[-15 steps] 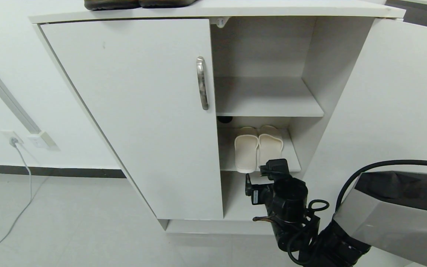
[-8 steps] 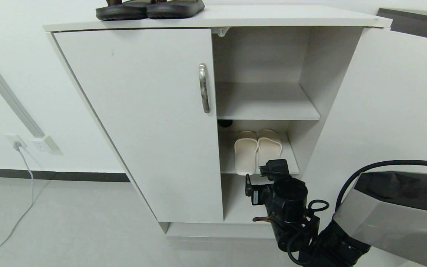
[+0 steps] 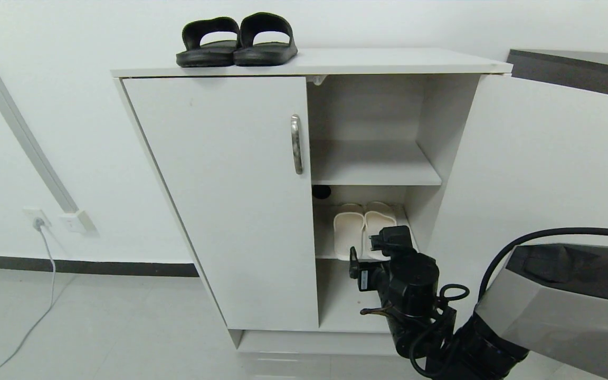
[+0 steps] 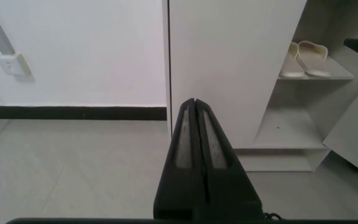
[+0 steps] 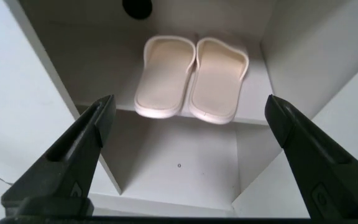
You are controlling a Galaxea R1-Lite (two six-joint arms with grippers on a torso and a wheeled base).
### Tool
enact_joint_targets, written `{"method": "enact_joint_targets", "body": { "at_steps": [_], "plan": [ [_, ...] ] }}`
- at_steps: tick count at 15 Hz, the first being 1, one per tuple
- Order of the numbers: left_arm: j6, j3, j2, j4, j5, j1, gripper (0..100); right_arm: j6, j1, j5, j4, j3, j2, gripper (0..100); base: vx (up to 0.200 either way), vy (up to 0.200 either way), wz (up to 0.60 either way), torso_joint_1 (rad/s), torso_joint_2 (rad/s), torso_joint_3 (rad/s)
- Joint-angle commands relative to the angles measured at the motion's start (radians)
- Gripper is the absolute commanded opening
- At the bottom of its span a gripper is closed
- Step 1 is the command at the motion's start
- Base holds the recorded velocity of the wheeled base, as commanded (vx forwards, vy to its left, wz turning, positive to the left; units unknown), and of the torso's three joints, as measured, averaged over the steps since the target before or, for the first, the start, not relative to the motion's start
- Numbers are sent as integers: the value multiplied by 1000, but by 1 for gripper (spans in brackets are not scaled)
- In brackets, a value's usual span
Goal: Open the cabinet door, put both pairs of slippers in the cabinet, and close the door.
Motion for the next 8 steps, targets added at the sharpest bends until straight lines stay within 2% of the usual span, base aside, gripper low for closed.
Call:
{"method": "enact_joint_targets", "body": {
  "at_steps": [1,8],
  "plan": [
    [1,0,1,0,1,0,0,0,-4,0,0,2,0,100,0,0,0,-2,2,51],
    [-1,0,1,0,1,0,0,0,-7,0,0,10,3,100,0,0,0,0,0,0]
  ]
}}
